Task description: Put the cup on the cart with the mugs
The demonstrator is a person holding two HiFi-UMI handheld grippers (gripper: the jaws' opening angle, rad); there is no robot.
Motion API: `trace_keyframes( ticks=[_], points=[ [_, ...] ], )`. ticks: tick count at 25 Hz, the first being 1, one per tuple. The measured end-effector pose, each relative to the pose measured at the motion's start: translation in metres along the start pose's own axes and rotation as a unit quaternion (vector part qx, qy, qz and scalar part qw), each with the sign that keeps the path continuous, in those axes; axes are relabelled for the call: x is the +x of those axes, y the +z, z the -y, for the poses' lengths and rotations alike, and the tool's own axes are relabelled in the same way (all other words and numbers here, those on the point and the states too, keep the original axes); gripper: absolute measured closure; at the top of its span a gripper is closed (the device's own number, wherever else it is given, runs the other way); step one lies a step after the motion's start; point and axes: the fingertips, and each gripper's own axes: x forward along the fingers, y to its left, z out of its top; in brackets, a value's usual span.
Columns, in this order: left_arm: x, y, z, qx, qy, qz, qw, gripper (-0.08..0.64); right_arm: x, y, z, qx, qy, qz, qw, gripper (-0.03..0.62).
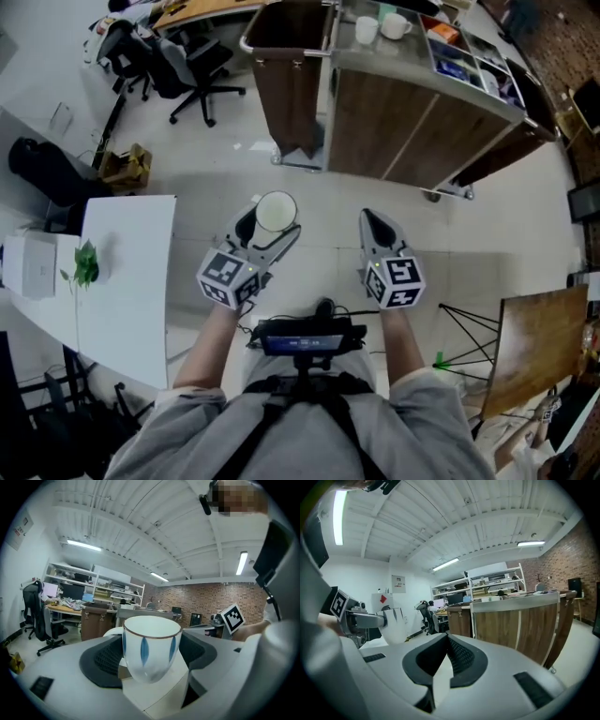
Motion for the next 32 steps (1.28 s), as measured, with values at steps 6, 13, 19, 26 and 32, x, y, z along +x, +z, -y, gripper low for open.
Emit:
trace_keyframes(
  ticks=[6, 13, 19, 26, 32],
  points=[
    [0.077, 0.027, 0.031, 0.016, -0.05, -0.001, 0.9986, 0.186, -0.008, 0.021, 0.06, 0.002, -0.014, 0.01, 1.0, 0.586],
    [0.142, 0.048, 0.035, 0.027, -0.101, -0.006, 0.9945, 0.186, 0.017, 0.043, 0.096, 0.013, -0.023, 0.02, 0.999, 0.586],
    [0.212, 0.065, 0.004, 0.03, -0.14, -0.004, 0.9897, 0.186, 0.076, 0.075, 0.133, 0.01, -0.029, 0.017, 0.999, 0.586],
    [0.285, 0.105, -0.047, 0.033, -0.179, -0.002, 0.9833, 0.186, 0.154, 0.117, 0.175, 0.01, -0.042, 0.01, 0.999, 0.586],
    [0.33, 0.138, -0.072, 0.045, -0.211, -0.006, 0.9764, 0.186, 0.196, 0.143, 0.197, 0.012, -0.049, 0.002, 0.999, 0.586]
  ],
)
